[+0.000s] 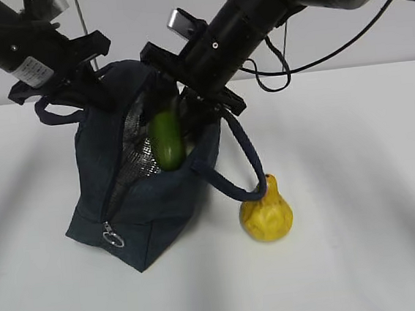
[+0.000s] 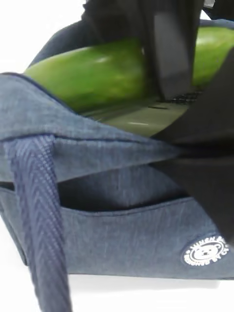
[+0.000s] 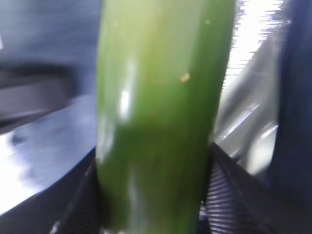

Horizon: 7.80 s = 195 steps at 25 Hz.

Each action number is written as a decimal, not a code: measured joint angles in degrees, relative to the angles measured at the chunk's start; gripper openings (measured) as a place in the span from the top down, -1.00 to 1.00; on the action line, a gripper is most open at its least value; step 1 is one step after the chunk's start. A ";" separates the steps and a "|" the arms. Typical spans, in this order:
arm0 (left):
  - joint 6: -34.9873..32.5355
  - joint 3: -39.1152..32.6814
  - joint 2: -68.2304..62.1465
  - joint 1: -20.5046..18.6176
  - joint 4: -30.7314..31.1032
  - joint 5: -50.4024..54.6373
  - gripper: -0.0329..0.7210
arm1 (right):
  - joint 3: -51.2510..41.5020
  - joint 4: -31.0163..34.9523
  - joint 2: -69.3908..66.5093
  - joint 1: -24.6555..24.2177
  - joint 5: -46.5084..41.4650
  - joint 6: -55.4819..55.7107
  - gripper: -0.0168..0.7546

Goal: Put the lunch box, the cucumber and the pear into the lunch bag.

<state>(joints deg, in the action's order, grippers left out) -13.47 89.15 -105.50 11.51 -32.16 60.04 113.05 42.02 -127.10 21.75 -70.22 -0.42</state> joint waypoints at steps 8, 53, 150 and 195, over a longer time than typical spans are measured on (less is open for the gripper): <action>0.00 0.00 0.00 0.00 -0.05 -0.12 0.91 | 0.00 5.10 -1.89 0.28 0.10 0.01 -0.14; 0.00 0.00 0.00 0.00 0.20 0.68 0.91 | -35.07 -31.12 25.51 0.41 8.19 -5.03 -0.46; 0.00 0.00 0.00 0.00 0.84 1.91 0.91 | 2.09 -13.82 9.25 -0.33 -0.10 -9.88 -0.55; 0.00 -0.04 -0.57 8.90 -15.95 -6.45 0.91 | -3.99 -26.61 13.17 -2.03 -1.95 -4.53 0.97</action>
<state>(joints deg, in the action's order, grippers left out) -13.47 89.10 -106.07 20.40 -48.10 53.59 109.06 15.40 -113.93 19.72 -72.17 -4.95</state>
